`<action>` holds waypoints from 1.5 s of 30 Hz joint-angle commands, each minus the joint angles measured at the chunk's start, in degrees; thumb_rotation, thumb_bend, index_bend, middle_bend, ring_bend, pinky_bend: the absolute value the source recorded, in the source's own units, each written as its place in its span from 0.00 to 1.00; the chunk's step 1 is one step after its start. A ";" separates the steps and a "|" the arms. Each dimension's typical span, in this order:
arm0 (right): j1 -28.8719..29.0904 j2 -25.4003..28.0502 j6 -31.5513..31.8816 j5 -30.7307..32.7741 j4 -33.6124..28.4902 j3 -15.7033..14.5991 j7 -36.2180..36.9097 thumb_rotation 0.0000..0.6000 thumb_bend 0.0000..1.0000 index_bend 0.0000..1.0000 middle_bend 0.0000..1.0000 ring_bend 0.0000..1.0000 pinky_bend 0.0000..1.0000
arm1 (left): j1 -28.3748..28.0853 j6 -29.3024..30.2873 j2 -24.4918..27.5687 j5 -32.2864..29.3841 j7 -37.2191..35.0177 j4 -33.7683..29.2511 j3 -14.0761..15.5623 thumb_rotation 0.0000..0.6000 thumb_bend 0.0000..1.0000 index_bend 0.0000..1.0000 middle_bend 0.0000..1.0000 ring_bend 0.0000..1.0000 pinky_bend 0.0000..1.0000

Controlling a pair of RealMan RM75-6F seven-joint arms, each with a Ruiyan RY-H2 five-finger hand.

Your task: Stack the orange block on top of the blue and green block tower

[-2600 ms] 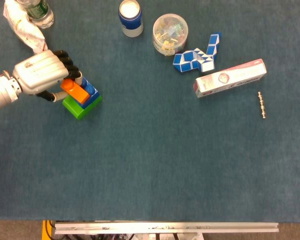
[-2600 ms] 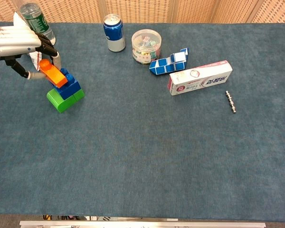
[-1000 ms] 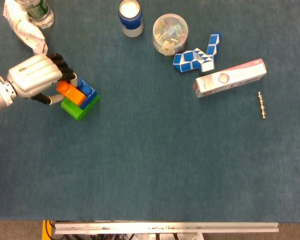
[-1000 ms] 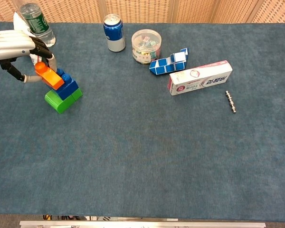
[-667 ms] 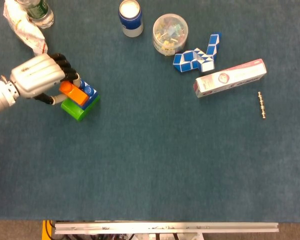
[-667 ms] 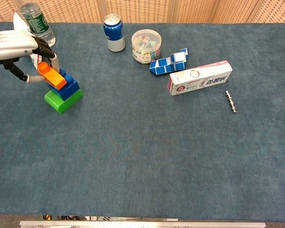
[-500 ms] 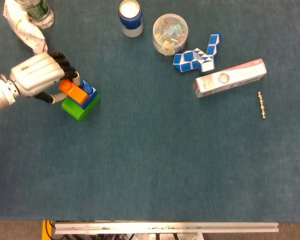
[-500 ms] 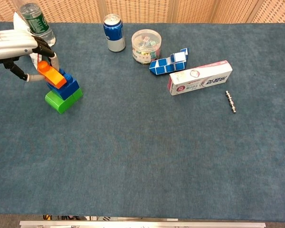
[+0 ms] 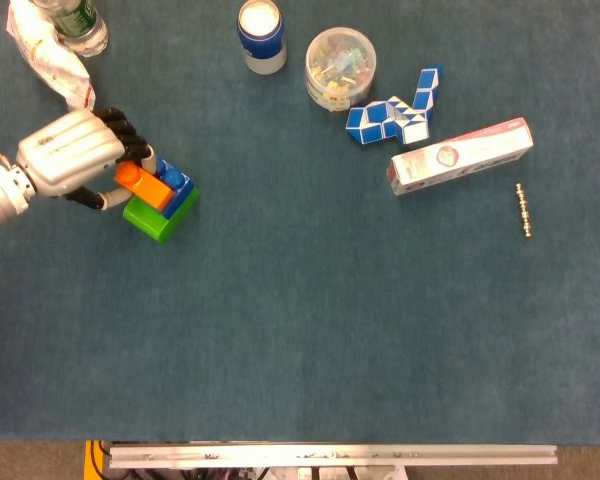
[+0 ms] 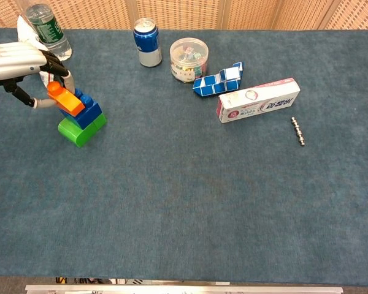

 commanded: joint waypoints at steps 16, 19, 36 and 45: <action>-0.06 0.10 0.03 0.08 0.15 -0.01 0.36 1.00 0.25 0.34 0.38 0.40 0.41 | 1.51 0.44 -2.05 -0.72 -0.61 2.13 -0.33 1.00 0.36 0.52 0.47 0.34 0.26; -0.09 0.11 0.11 0.13 0.28 0.01 0.58 1.00 0.25 0.34 0.38 0.40 0.41 | 1.67 0.40 -2.18 -0.69 -0.50 2.33 -0.24 1.00 0.36 0.51 0.46 0.33 0.26; -0.02 0.19 0.14 0.30 1.43 0.13 2.23 1.00 0.25 0.34 0.39 0.40 0.42 | 0.67 -0.60 1.07 -0.76 1.36 -3.34 -0.41 1.00 0.36 0.30 0.28 0.24 0.26; 0.04 0.25 0.00 0.40 1.81 0.10 2.97 1.00 0.25 0.34 0.39 0.40 0.42 | 0.79 -0.97 1.85 -1.33 3.21 -4.58 -1.05 1.00 0.36 0.42 0.34 0.25 0.26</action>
